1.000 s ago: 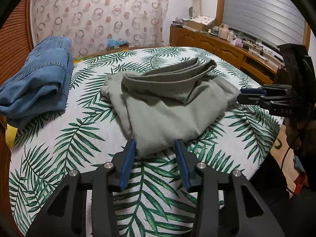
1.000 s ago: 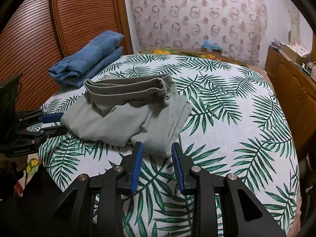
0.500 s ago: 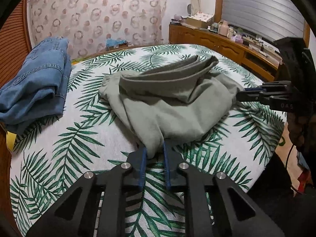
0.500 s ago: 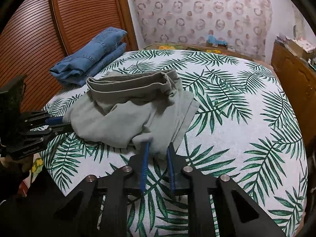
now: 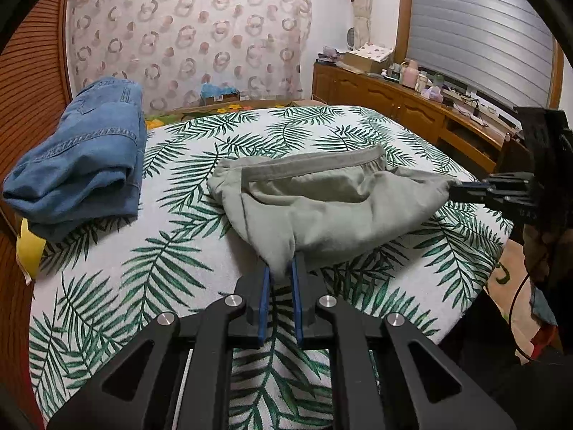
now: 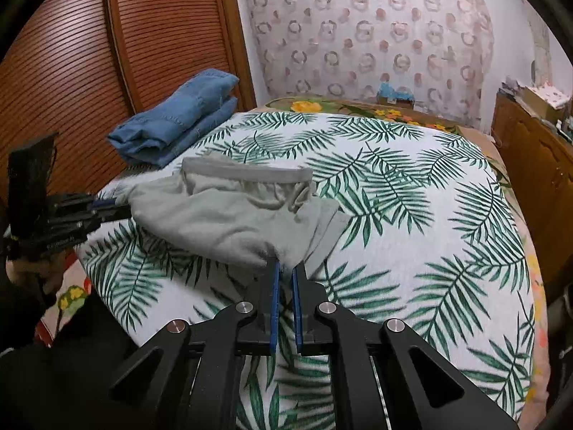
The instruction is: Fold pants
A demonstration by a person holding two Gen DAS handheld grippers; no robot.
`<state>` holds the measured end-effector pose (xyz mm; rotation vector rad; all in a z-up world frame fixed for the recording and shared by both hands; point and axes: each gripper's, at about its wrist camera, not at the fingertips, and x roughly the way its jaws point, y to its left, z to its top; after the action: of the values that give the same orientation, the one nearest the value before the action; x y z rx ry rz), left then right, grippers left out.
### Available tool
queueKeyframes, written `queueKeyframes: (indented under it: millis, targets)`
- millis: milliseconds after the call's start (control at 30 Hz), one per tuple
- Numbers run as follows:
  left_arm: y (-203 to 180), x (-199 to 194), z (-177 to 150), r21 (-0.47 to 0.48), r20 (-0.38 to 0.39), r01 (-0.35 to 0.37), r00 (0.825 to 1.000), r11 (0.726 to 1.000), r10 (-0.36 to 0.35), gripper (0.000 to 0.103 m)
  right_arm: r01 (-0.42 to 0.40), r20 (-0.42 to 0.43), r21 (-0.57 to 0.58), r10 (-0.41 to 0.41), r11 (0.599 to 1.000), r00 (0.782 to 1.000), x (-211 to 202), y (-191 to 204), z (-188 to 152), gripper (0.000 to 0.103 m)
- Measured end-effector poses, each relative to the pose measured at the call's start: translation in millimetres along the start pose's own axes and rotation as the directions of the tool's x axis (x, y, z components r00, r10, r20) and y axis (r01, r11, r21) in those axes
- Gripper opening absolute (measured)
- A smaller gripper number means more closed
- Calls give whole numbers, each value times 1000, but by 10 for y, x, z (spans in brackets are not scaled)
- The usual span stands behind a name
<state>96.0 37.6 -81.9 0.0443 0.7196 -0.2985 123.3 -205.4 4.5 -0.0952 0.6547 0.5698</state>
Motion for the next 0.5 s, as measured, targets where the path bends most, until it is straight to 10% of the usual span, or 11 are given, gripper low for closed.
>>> queueKeyframes:
  millis: [500]
  targets:
    - [-331,-322,-52,56,-2,37,999,998,-37,12,23,5,-22,-23,1000,1000,-430,93,-188,6]
